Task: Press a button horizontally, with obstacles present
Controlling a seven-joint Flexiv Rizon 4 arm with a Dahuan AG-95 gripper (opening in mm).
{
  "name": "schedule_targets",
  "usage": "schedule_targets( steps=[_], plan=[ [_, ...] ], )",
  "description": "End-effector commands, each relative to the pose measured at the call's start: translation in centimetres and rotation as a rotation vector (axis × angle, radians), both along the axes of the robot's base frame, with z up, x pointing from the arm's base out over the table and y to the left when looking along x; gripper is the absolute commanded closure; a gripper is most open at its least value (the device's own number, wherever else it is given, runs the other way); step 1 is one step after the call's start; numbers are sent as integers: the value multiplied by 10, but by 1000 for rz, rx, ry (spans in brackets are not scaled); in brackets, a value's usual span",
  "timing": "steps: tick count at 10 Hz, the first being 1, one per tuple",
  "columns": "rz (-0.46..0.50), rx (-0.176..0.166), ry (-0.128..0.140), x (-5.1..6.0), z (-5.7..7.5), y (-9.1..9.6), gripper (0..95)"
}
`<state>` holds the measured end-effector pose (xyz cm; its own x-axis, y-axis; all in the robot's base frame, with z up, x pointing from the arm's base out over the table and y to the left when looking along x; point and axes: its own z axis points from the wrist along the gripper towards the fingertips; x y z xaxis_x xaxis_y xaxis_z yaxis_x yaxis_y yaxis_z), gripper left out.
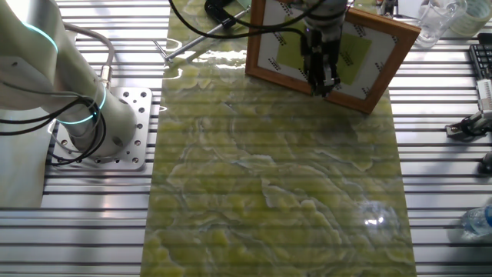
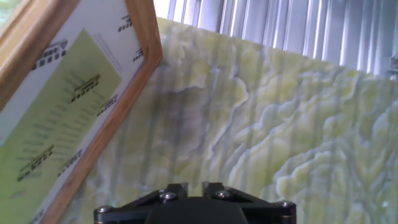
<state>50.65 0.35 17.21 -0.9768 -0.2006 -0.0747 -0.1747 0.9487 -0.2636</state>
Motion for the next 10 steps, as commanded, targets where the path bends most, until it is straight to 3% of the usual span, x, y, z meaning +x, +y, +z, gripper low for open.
schedule_targets(
  steps=[1, 4, 6, 10],
  plan=[
    [-11, 14, -3, 0, 1, -1, 950],
    [27, 9, 12, -3, 5, -2, 950],
    [155, -5, 53, -3, 6, -3, 950],
    [277, -8, 84, -1, 8, -3, 950]
  ],
)
